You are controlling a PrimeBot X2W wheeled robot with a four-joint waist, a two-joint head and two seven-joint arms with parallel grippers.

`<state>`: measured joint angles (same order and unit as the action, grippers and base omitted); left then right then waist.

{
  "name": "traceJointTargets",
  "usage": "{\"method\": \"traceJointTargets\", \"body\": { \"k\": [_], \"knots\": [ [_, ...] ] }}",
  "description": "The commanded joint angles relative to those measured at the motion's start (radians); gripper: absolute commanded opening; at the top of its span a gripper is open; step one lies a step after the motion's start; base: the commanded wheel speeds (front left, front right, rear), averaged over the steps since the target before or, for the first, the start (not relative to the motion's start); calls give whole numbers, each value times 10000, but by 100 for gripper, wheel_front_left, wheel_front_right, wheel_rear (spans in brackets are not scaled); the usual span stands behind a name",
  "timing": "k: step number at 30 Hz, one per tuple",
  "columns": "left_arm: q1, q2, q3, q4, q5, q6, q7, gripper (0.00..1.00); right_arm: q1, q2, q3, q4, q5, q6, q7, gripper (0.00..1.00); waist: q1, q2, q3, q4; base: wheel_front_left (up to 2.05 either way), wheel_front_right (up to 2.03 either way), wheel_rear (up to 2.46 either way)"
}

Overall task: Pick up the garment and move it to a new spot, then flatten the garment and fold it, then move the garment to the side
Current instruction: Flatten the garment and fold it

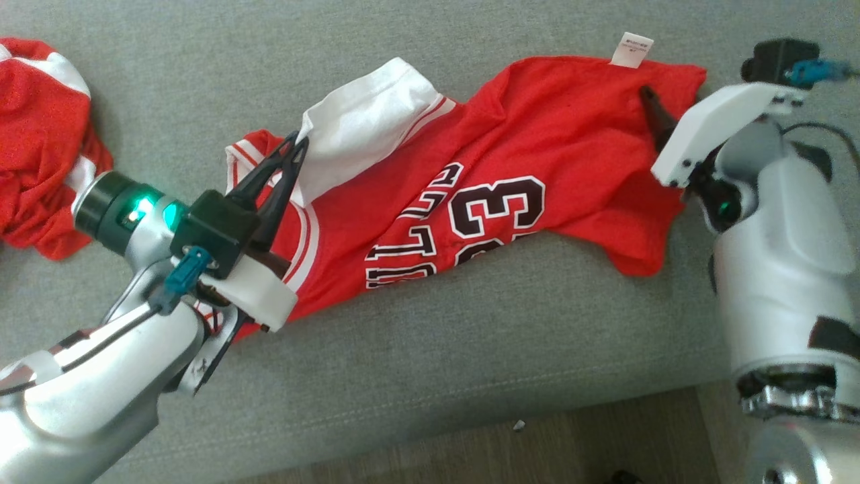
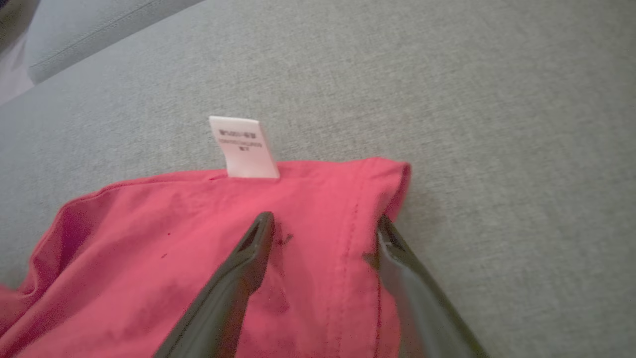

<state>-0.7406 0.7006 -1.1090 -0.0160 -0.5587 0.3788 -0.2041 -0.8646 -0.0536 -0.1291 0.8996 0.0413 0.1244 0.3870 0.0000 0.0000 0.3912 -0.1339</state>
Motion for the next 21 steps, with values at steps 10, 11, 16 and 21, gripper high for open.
{"method": "traceJointTargets", "body": {
  "k": [10, 11, 16, 21],
  "knots": [
    [-316, 441, 343, -367, 93, 3, 137, 0, -1258, 34, -1373, 202, -1201, 63, 1127, 100, 0, 0, 82, 118, 0, 0, 0],
    [-323, 452, 333, -368, 91, -8, 155, 0, -1328, 34, -1434, 259, -1238, 63, 1140, 100, 0, 0, 97, 133, 0, 0, 0],
    [-347, 487, 297, -381, 84, -42, 212, 0, -1583, 34, -1640, 397, -1564, 63, 1154, 100, 0, 0, 170, 184, 0, 0, 0],
    [-371, 488, 239, -417, 91, -68, 269, 0, -1834, 34, -1878, 526, -1980, 63, 1195, 100, 0, 0, 244, 253, 0, 0, 0]
  ]
}}
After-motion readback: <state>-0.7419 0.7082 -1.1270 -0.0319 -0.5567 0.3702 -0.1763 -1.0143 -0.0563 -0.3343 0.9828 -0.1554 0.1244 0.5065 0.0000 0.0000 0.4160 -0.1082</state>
